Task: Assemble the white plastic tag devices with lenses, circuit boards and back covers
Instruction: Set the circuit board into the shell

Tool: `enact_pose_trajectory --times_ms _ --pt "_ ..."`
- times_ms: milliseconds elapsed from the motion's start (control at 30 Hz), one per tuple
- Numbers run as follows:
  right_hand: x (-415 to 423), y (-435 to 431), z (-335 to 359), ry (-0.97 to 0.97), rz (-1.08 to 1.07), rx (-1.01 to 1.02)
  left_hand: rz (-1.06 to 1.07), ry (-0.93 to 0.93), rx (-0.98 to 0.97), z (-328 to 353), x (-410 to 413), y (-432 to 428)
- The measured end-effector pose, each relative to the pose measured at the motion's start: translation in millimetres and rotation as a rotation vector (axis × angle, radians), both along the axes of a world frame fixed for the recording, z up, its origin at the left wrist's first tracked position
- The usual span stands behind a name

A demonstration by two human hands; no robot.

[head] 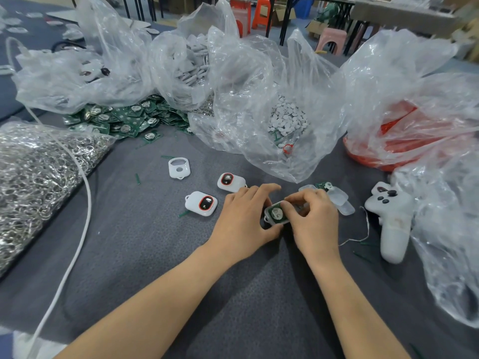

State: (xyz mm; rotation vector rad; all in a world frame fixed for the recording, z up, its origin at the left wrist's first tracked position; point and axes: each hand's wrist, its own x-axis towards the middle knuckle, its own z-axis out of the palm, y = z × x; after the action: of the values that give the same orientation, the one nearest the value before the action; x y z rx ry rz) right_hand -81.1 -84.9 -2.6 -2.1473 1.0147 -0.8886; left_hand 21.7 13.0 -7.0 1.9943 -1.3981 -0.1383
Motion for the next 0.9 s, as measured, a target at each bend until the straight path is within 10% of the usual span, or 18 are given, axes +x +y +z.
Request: enact_pose_trajectory --times_ms 900 --pt "-0.9 -3.7 -4.6 0.019 0.021 -0.027 0.026 -0.112 -0.027 4.1 -5.2 -0.5"
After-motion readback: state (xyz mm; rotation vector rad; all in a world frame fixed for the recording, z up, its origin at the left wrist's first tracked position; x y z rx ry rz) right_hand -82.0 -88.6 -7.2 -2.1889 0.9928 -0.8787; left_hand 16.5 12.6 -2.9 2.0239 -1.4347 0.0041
